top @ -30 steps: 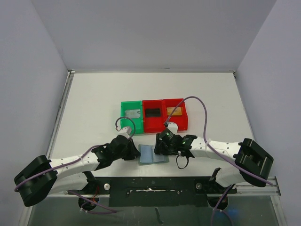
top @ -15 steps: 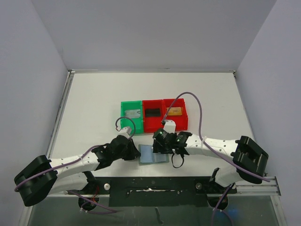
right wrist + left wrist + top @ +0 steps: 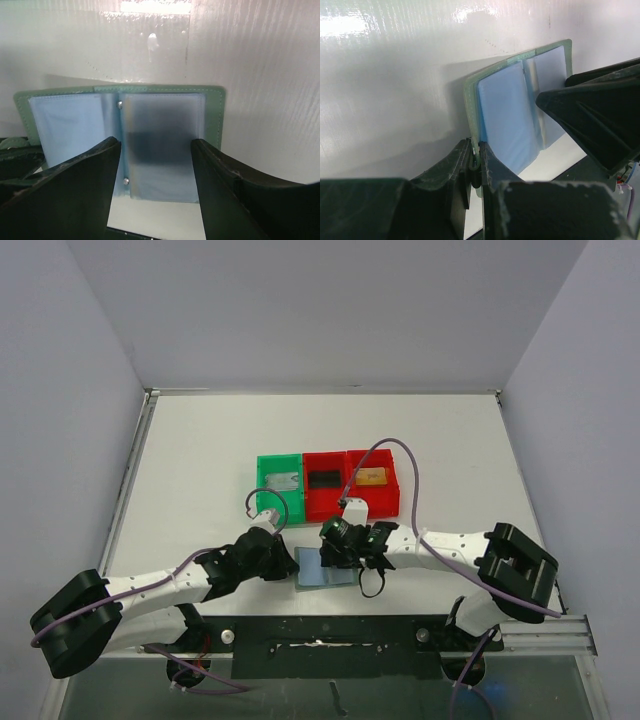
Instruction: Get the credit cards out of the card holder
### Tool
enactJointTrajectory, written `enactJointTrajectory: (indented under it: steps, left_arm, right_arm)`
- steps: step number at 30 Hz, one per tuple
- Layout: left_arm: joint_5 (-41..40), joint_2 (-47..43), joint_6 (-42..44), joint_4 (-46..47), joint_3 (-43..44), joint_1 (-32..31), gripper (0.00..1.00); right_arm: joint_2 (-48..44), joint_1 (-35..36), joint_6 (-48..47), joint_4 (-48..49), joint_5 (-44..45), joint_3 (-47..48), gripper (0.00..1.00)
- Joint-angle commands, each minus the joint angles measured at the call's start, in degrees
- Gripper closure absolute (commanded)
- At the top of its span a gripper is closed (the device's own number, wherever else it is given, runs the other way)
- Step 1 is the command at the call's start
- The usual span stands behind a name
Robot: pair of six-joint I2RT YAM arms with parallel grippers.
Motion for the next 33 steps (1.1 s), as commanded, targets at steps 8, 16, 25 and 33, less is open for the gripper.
enactJointTrajectory:
  steps: [8,16,25,33]
  left_arm:
    - [0.8,0.0,-0.2,3.5,1.0,0.0,1.0]
    - [0.9,-0.3,-0.3,3.5,0.9,0.1,1.0]
    - [0.7,-0.5,-0.2,3.0,1.2,0.1,1.0]
    - [0.9,-0.1,0.0,2.9,1.6,0.1,1.0]
  right_arm:
    - [-0.1,0.3,2.4,1.6,1.7,-1.3,0.34]
    - [-0.5,0.4,1.8,-0.4,2.8,-0.5,0.34]
    - [-0.3,3.0,1.7,-8.5,7.8,6.4,0.33]
    - [2.1,3.0,2.0,-7.6,7.4,6.8,0.32]
